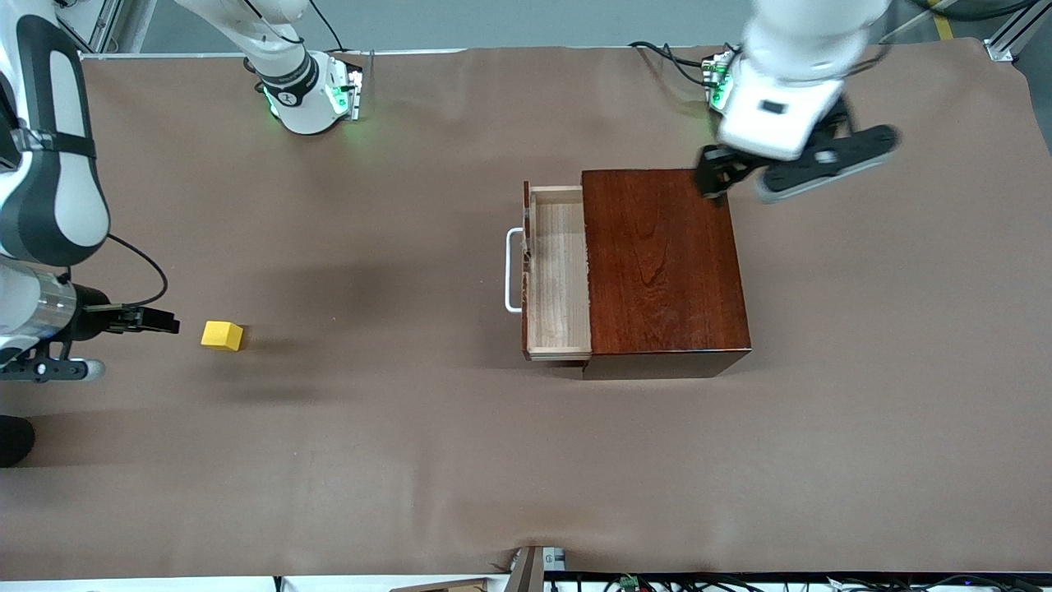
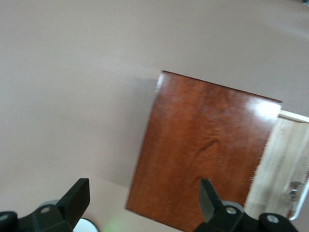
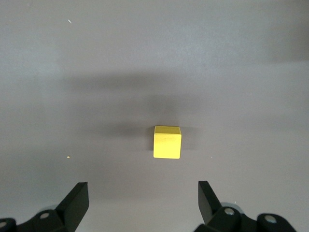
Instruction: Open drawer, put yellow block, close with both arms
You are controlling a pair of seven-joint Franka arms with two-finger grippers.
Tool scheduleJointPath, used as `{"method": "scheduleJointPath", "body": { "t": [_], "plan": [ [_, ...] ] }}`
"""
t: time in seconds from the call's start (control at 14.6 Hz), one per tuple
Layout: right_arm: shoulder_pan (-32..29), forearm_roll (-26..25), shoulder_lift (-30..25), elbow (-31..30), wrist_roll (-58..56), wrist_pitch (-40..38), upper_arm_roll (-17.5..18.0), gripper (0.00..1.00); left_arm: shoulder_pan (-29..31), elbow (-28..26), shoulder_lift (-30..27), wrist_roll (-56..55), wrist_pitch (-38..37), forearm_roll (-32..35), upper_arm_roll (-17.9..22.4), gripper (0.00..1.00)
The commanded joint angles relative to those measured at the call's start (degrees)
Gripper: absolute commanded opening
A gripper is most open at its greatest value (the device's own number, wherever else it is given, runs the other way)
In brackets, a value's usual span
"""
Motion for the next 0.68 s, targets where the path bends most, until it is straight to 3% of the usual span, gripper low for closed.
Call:
{"method": "scheduleJointPath", "body": {
  "t": [0.0,0.27,0.62],
  "plan": [
    [-2.2,-1.4,1.7,-0.3,0.5,2.0,0.9,1.0,3.5,-7.0,-6.8,4.0,0.5,-0.7,-0.4,1.0],
    [-3.3,-1.4,5.2,-0.5,0.5,4.0,0.9,1.0,10.3,-8.8,-9.2,12.7,0.6,-0.8,-0.5,1.0],
    [-4.1,-1.5,5.4,-8.8,0.7,13.6,0.7,1.0,17.3,-10.5,-10.6,21.3,0.6,-0.9,-0.6,1.0]
  ]
}}
